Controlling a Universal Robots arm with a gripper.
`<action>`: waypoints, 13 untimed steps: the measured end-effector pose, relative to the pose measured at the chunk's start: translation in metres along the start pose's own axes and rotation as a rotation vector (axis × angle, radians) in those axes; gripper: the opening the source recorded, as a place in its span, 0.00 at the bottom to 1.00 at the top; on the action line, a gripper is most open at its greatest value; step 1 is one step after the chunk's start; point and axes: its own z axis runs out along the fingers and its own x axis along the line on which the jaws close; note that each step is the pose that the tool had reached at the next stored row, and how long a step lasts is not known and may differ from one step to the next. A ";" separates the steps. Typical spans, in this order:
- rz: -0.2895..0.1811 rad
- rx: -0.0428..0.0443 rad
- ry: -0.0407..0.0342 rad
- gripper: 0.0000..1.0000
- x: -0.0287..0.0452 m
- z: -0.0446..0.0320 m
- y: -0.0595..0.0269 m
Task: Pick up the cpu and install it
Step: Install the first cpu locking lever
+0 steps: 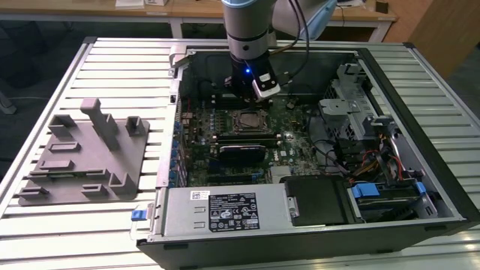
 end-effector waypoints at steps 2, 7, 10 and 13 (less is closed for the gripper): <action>0.000 -0.0001 0.0000 0.11 0.0000 0.0000 0.0002; 0.000 0.0001 0.0000 0.11 0.0002 0.0000 0.0007; 0.000 -0.0006 0.0001 0.11 0.0009 0.0003 0.0027; 0.001 -0.0031 0.0005 0.11 0.0014 0.0003 0.0041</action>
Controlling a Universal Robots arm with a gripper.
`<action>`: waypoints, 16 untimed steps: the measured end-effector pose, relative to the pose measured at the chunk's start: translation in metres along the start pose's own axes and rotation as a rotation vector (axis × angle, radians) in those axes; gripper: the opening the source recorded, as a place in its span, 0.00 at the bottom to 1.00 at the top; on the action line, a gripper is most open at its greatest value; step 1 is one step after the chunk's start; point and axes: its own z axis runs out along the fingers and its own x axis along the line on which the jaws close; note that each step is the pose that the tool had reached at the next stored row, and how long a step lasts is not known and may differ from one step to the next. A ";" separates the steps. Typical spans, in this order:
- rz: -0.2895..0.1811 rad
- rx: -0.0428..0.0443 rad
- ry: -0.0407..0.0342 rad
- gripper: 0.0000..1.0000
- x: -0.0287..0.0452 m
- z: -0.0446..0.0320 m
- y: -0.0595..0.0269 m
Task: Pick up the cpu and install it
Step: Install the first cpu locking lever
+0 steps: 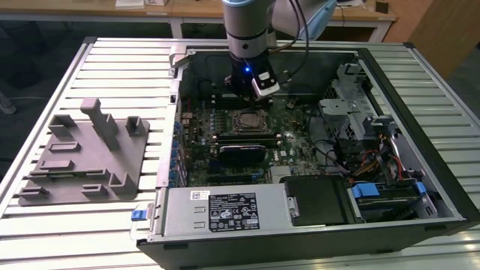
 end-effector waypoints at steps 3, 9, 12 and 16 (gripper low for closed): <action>0.000 -0.0038 0.0000 0.11 0.0007 0.0002 0.0007; 0.001 -0.0093 -0.0036 0.11 0.0046 0.0004 0.0003; 0.000 -0.0097 -0.0054 0.11 0.0059 0.0016 -0.0001; 0.000 -0.0097 -0.0056 0.11 0.0062 0.0034 -0.0004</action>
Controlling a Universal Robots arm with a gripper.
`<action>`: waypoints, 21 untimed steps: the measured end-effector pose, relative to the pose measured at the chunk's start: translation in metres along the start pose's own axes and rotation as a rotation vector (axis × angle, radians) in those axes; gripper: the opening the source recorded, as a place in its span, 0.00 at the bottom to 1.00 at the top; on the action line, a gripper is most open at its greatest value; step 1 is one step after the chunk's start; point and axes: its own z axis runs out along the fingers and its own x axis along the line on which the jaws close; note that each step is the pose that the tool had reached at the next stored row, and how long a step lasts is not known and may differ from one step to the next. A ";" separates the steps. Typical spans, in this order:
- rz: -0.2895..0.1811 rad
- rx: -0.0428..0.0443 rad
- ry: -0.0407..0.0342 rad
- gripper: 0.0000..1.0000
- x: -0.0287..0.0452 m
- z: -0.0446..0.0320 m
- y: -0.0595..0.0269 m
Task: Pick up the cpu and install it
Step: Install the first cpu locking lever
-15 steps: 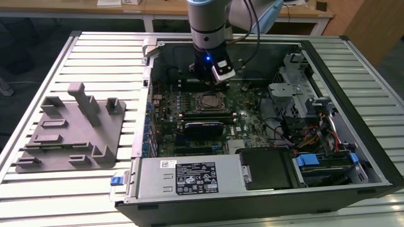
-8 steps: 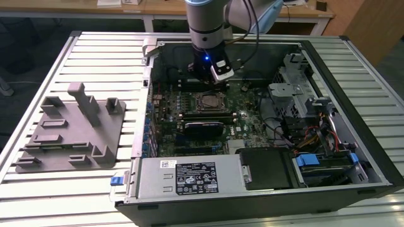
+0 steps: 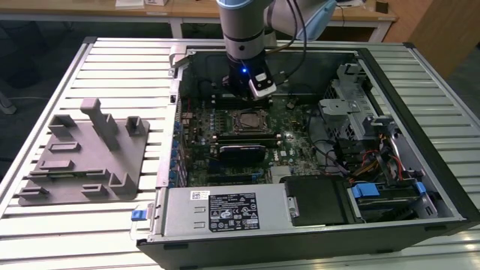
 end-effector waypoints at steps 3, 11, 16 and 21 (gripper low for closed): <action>-0.001 -0.0002 0.0002 0.11 0.0001 0.0007 -0.0002; -0.004 -0.0007 0.0005 0.11 -0.0004 0.0015 -0.0034; -0.005 -0.0006 0.0007 0.11 -0.0011 0.0015 -0.0074; -0.005 -0.0005 0.0008 0.11 -0.0016 0.0024 -0.0101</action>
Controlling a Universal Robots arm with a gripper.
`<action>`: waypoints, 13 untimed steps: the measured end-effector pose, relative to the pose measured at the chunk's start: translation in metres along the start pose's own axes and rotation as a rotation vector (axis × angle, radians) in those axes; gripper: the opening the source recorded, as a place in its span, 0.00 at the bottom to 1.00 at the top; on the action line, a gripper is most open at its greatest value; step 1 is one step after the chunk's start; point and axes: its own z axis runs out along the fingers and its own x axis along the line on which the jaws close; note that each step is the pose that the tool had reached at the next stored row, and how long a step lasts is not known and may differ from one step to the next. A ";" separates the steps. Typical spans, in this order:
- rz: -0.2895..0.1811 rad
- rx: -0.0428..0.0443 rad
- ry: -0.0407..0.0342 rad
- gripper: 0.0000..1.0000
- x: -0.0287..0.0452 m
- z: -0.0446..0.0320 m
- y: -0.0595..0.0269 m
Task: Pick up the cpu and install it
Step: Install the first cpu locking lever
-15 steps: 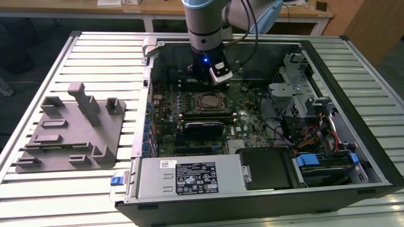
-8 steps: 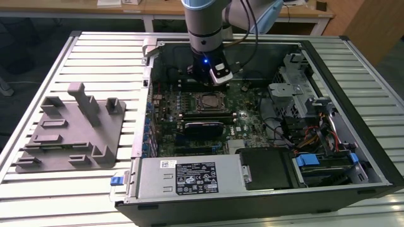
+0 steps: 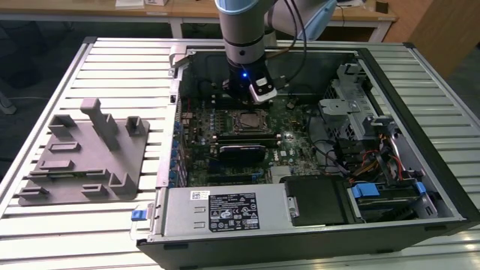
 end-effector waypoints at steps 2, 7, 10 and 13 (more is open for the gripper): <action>0.000 -0.0001 0.0000 0.11 -0.0002 0.0004 -0.0007; 0.000 0.0002 0.0002 0.11 -0.0011 0.0010 -0.0013; 0.000 0.0001 0.0001 0.11 -0.0032 0.0015 -0.0009; 0.000 -0.0003 -0.0002 0.11 -0.0069 0.0022 -0.0002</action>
